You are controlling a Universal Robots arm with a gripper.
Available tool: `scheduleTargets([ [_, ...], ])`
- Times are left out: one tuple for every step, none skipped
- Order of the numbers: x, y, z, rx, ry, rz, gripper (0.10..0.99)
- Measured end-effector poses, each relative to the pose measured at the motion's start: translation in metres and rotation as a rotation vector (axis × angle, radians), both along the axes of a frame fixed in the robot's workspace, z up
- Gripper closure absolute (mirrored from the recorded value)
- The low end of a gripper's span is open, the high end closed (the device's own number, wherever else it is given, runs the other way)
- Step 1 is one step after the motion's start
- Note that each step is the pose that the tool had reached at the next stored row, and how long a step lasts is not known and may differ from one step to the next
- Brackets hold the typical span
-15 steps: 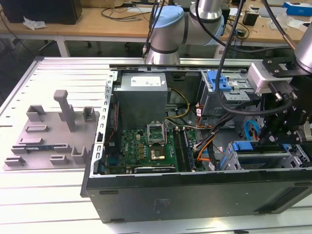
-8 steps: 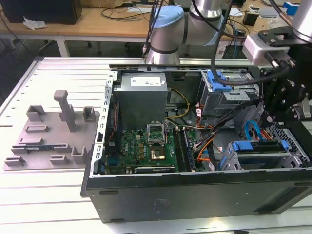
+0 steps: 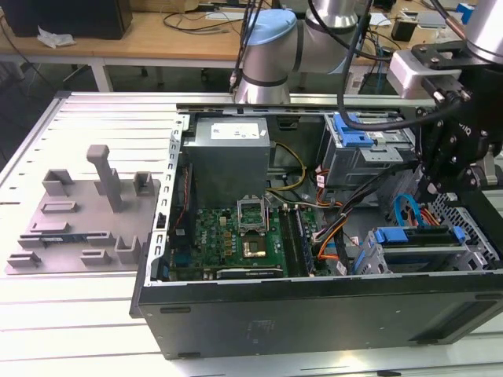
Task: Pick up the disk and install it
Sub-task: 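Insert the second disk wire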
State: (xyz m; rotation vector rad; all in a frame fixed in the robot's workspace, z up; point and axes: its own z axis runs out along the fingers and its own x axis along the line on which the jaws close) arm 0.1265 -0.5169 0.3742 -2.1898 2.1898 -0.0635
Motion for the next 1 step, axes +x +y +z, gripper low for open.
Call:
scheduleTargets([
  [0.0000,0.0000,0.0000,0.000,0.0000,0.000,0.980],
])
